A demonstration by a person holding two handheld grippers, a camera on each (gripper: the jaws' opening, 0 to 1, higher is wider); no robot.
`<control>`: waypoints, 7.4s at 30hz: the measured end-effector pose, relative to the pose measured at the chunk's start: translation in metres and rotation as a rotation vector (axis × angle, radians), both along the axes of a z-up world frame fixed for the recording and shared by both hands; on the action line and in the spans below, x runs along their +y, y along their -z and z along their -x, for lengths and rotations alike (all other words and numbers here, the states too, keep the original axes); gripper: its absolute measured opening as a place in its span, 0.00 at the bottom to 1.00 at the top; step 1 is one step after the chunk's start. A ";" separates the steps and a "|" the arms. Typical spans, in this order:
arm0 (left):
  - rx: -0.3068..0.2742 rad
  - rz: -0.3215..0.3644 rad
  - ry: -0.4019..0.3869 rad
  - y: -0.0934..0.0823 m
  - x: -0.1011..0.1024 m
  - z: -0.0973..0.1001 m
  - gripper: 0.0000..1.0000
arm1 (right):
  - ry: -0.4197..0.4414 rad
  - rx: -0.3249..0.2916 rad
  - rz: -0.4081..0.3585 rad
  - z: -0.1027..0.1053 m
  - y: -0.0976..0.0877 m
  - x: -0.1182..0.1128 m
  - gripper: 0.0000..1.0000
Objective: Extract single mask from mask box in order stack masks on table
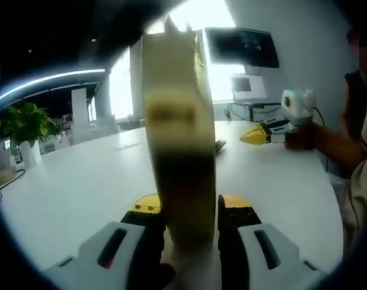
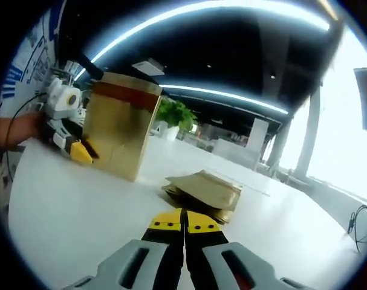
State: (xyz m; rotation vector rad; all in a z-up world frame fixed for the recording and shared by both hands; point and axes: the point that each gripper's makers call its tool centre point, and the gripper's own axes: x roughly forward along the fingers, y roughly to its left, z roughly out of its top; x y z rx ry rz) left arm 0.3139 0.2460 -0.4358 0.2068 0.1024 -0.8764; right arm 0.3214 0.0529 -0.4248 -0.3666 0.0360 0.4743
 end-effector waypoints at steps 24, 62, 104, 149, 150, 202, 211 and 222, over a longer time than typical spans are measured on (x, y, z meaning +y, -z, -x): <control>-0.002 -0.007 -0.008 0.001 0.001 0.000 0.22 | -0.003 -0.002 0.000 0.000 0.000 0.000 0.00; 0.005 -0.020 -0.012 0.003 0.001 0.000 0.22 | 0.005 -0.009 -0.095 0.012 -0.054 0.011 0.01; 0.007 -0.029 -0.016 0.004 0.000 -0.002 0.22 | -0.267 -0.108 0.291 0.029 -0.147 0.083 0.02; 0.003 -0.031 -0.013 0.004 -0.002 -0.001 0.22 | -0.480 -0.144 0.587 0.026 -0.157 0.146 0.03; 0.003 -0.031 -0.013 0.004 -0.002 -0.001 0.22 | -0.482 -0.144 0.590 0.025 -0.157 0.146 0.03; 0.001 -0.040 -0.018 0.004 -0.001 -0.001 0.22 | -0.589 -0.071 0.767 0.016 -0.131 0.170 0.02; 0.012 -0.040 -0.026 0.006 0.000 -0.002 0.21 | -0.597 -0.067 0.811 0.024 -0.130 0.166 0.00; 0.021 -0.031 -0.026 0.005 -0.002 -0.001 0.21 | -0.568 -0.141 0.858 0.021 -0.130 0.169 0.00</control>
